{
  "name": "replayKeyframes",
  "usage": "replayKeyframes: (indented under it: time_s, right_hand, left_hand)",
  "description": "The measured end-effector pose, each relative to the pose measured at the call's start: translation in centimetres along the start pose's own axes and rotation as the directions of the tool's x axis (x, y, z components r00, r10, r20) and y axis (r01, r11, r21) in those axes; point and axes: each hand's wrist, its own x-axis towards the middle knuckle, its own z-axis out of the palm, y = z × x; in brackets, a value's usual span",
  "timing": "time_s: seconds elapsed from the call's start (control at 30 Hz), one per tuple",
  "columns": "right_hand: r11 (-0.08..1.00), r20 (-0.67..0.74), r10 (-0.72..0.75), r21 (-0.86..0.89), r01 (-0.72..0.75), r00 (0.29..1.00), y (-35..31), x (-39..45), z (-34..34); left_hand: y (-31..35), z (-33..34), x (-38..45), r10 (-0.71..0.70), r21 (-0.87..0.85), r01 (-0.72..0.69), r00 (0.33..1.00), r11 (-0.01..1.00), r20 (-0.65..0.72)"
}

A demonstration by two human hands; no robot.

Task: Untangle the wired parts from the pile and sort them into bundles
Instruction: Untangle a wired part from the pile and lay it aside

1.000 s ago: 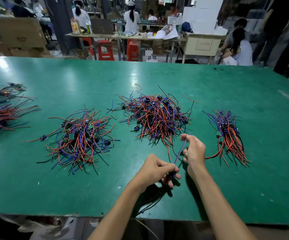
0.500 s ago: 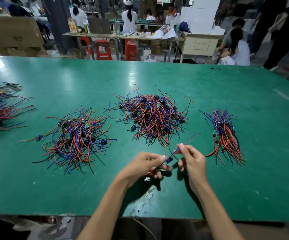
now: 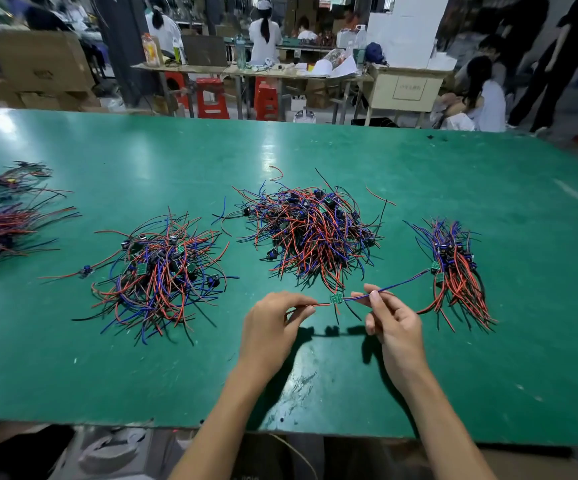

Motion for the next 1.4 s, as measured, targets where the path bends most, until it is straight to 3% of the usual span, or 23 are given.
replayKeyframes:
  time_s: [0.2,0.37,0.5,0.6,0.7,0.77,0.83,0.9,1.0,1.07,1.17,1.23,1.3,1.4]
  right_hand:
    - [1.0,-0.01,-0.008,-0.029,0.007,1.0,0.0,0.0,0.0]
    - [0.991,-0.129,-0.085,-0.114,0.07,0.988,-0.1,0.0,0.9]
    - [0.98,-0.301,-0.134,-0.185,0.08,0.944,-1.8,1.4,1.2]
    - [0.934,-0.368,-0.188,-0.355,0.049,0.911,-4.9,5.5,-0.2]
    - [0.769,-0.387,-0.286,-0.639,-0.031,0.877,-8.9,11.2,-2.8]
    - [0.533,-0.385,-0.332,-0.83,-0.166,0.861,-11.2,14.5,-4.9]
    - [0.277,-0.395,-0.308,-0.908,-0.315,0.866,-12.6,16.4,-6.2]
    - [0.157,-0.351,-0.306,-0.935,-0.317,0.885,-12.9,17.1,-5.8]
    - [0.168,-0.037,-0.29,-0.986,0.013,0.956,-11.7,17.4,-2.6]
    - [0.232,0.089,-0.22,-0.962,0.141,0.971,-10.5,18.0,0.4]
    - [0.396,0.116,0.007,-0.912,0.104,0.993,-8.9,19.6,4.3]
    - [0.341,0.11,0.14,-0.938,0.056,0.984,-7.4,20.4,6.0]
    - [0.249,0.07,0.162,-0.968,0.028,0.984,-5.6,20.9,7.0]
    - [0.305,-0.028,0.096,-0.951,-0.056,0.995,-3.7,21.4,7.3]
  left_hand:
    - [-0.6,0.8,-0.5,0.175,0.154,-0.151,0.971,0.977,-0.163]
    - [-1.0,1.0,-0.3,0.048,0.112,-0.028,0.981,0.993,-0.185]
    - [-1.6,0.7,0.1,-0.199,-0.118,0.184,0.971,0.976,-0.132]
    - [-1.9,0.3,0.6,-0.364,-0.431,0.306,0.93,0.849,-0.057]
    - [-2.3,-0.2,1.0,-0.477,-0.57,0.341,0.873,0.747,-0.103]
    - [-2.4,-0.3,1.2,-0.528,-0.592,0.355,0.837,0.723,-0.143]
    - [-2.2,-0.3,1.4,-0.557,-0.586,0.376,0.815,0.718,-0.159]
    - [-2.1,-0.1,1.5,-0.578,-0.585,0.392,0.799,0.71,-0.166]
    - [-2.0,-0.1,1.6,-0.603,-0.592,0.405,0.778,0.697,-0.177]
    - [-2.0,-0.1,1.6,-0.606,-0.587,0.413,0.776,0.697,-0.175]
    - [-2.2,-0.1,1.7,-0.613,-0.587,0.417,0.769,0.694,-0.179]
    - [-2.1,-0.1,2.0,-0.616,-0.573,0.42,0.763,0.704,-0.197]
    - [-2.0,0.0,2.3,-0.62,-0.548,0.435,0.757,0.714,-0.206]
    - [-1.8,0.1,2.3,-0.62,-0.533,0.443,0.755,0.721,-0.211]
